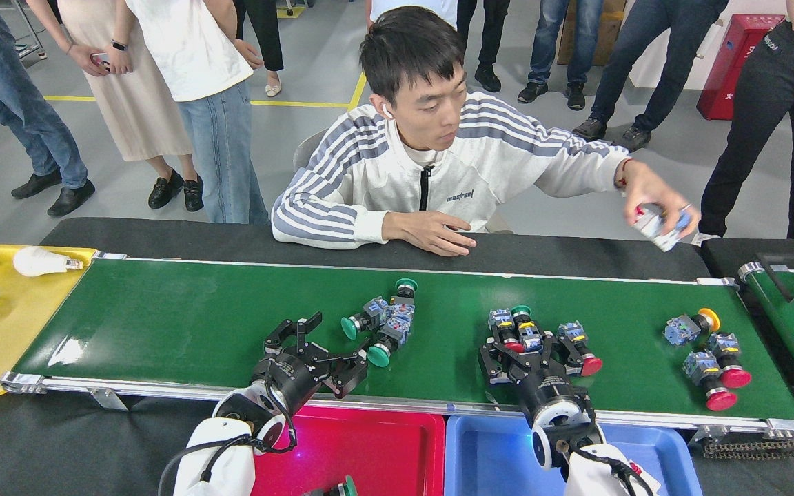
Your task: Pick switch part from conveyor to tray
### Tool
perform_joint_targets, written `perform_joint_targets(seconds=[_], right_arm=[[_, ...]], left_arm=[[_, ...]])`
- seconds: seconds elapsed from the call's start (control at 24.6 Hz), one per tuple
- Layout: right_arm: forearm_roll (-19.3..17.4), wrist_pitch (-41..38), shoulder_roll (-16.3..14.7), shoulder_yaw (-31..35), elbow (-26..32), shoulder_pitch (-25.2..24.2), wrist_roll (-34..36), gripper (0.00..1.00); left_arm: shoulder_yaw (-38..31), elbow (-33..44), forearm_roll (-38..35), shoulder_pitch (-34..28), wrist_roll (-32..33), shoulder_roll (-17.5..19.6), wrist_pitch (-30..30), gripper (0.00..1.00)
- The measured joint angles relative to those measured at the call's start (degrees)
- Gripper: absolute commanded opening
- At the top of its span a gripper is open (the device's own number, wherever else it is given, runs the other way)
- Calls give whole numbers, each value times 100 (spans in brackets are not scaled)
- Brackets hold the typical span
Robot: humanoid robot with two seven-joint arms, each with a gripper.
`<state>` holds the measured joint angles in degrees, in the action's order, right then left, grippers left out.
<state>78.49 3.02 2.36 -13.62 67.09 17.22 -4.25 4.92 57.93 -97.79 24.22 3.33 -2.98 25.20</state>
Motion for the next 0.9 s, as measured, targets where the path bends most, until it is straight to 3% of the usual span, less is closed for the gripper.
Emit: perform_joint_targets(seconds=[0.16, 0.28, 0.45, 0.61, 0.69, 0.73, 0.77, 0.81, 0.9], right_arm=[[4, -11, -2, -118, 123, -14, -15, 20], [4, -62, -5, -300, 616, -209, -18, 20], [13, -459, -6, -541, 1610, -844, -2, 20], [78, -702, -46, -1014, 2323, -1594, 2, 21], [111, -745, -54, -1276, 2462, -1812, 7, 26], [147, -750, -75, -1337, 2474, -1833, 22, 38], [199, -751, -99, -1397, 2473, -1836, 61, 75], [229, -763, -110, -1454, 2467, -1835, 102, 100], [241, -775, -110, -1578, 2440, -1842, 243, 100]], left_arm=[[0, -156, 19, 121, 9, 0, -108, 35], [-10, -165, 59, 124, -36, 1, -119, 19], [-17, -154, 236, 117, -65, 41, -99, 13], [-37, 276, 520, 14, -72, 314, 491, 15], [-131, 743, 768, -324, -78, 792, 1069, 23], [-158, 1008, 954, -578, -84, 1032, 1347, 30], [-176, 1325, 1162, -864, -100, 1273, 1568, 51], [-189, 1600, 1343, -1120, -86, 1437, 1681, 76], [-200, 2183, 1532, -1706, -44, 1617, 1838, 93]])
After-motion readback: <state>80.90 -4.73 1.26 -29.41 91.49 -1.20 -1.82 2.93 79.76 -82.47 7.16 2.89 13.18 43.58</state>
